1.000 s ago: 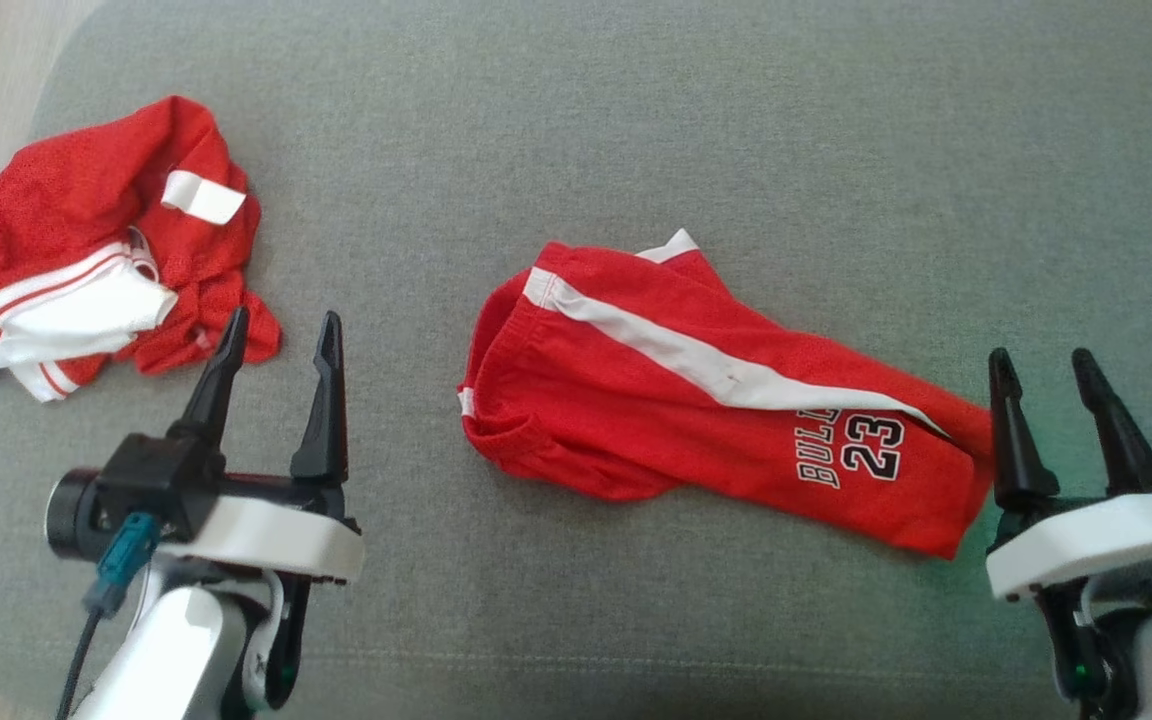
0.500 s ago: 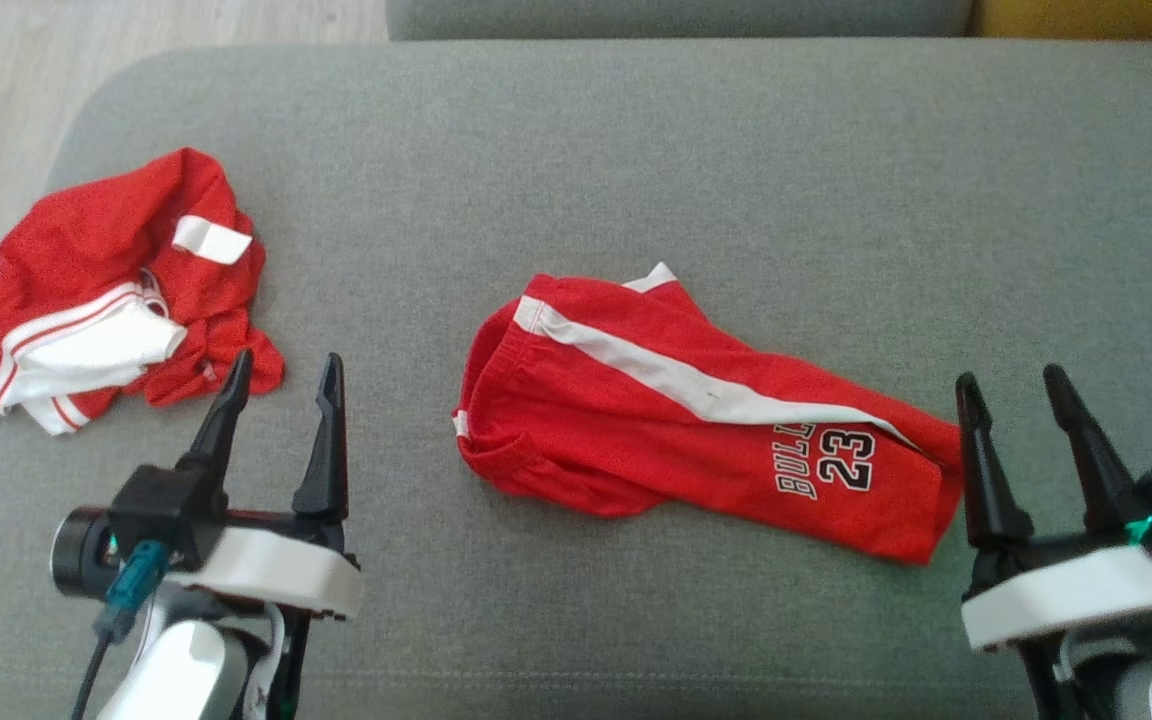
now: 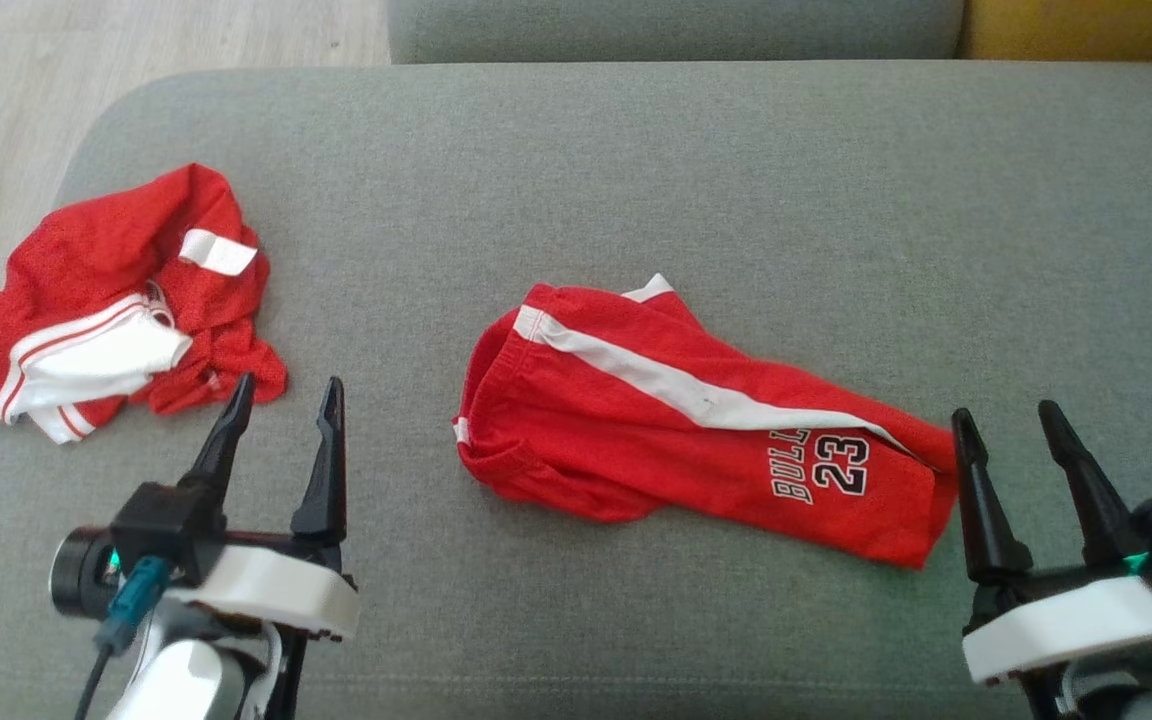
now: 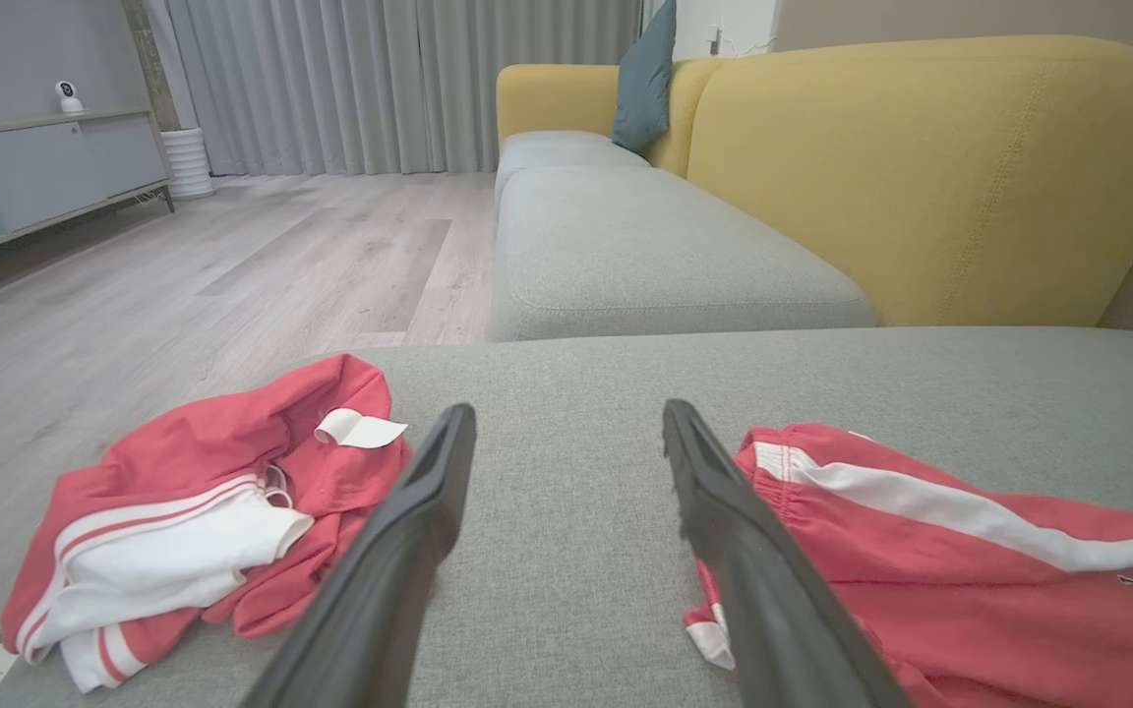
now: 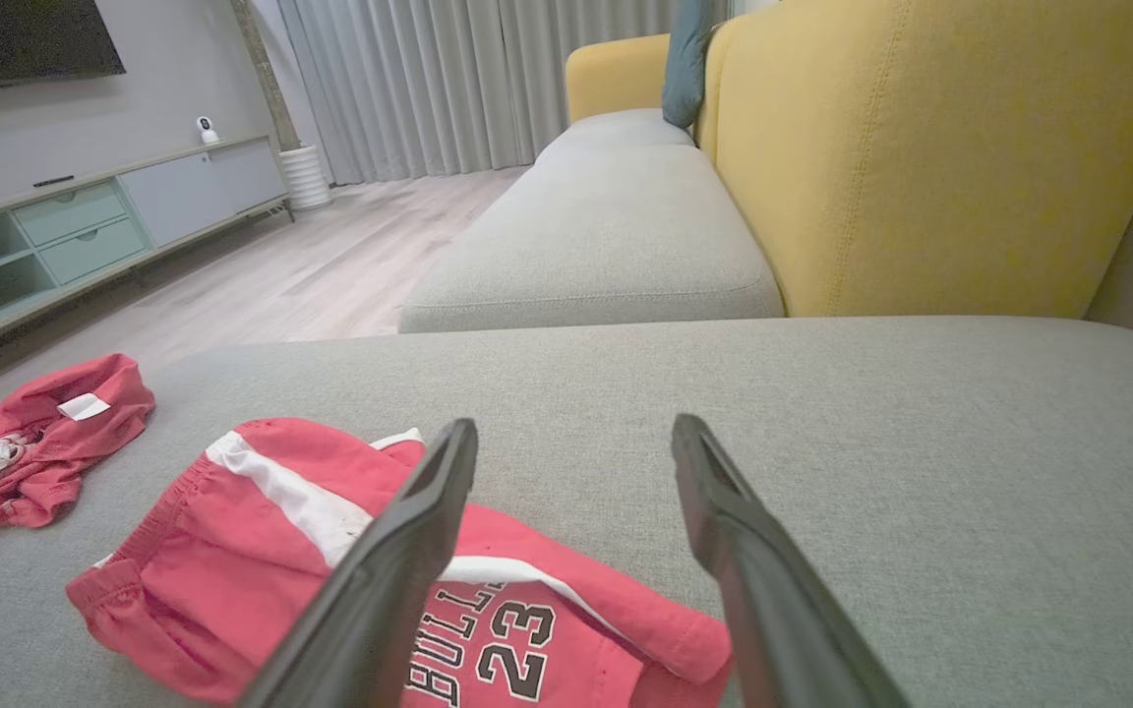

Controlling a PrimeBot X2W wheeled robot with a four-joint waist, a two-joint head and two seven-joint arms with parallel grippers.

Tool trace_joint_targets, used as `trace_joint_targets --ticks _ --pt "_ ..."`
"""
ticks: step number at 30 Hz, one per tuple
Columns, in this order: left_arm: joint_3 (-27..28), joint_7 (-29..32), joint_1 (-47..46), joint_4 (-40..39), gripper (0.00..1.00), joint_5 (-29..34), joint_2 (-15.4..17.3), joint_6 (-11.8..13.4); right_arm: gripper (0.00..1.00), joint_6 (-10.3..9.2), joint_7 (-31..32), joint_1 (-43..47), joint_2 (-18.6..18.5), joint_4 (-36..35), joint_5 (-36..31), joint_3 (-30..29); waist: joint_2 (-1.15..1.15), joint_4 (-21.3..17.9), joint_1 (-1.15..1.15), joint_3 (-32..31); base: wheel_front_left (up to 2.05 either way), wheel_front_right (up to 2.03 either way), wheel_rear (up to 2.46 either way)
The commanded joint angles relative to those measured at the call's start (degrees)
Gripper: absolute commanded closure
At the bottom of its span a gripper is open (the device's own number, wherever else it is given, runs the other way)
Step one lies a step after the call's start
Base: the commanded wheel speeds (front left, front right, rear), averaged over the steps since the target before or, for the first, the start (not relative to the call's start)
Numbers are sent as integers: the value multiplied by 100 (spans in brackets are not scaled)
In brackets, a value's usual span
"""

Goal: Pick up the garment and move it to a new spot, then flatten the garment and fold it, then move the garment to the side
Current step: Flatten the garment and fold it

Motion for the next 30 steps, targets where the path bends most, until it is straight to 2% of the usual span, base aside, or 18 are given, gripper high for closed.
trace_joint_targets --ticks 1,9,13,21,30 --pt "200 -1 -200 -196 0 -50 142 41 0 24 13 -130 -43 -256 -44 94 0 9 0 9 0 0 0" --pt "183 -3 -229 -214 0 -57 151 58 0 24 88 -175 -36 -164 -16 70 0 10 0 89 0 0 0" --pt "181 -6 -299 -266 0 -50 141 71 0 24 299 -248 -40 73 10 -142 0 -8 0 265 0 0 0" --pt "139 -65 -561 -254 0 -40 64 -17 0 24 1078 -566 -115 629 105 -633 0 48 0 773 0 0 0" --pt "143 -144 -761 -121 0 -43 -21 -118 0 24 1751 -933 -92 876 326 -747 0 122 0 1081 0 0 0"
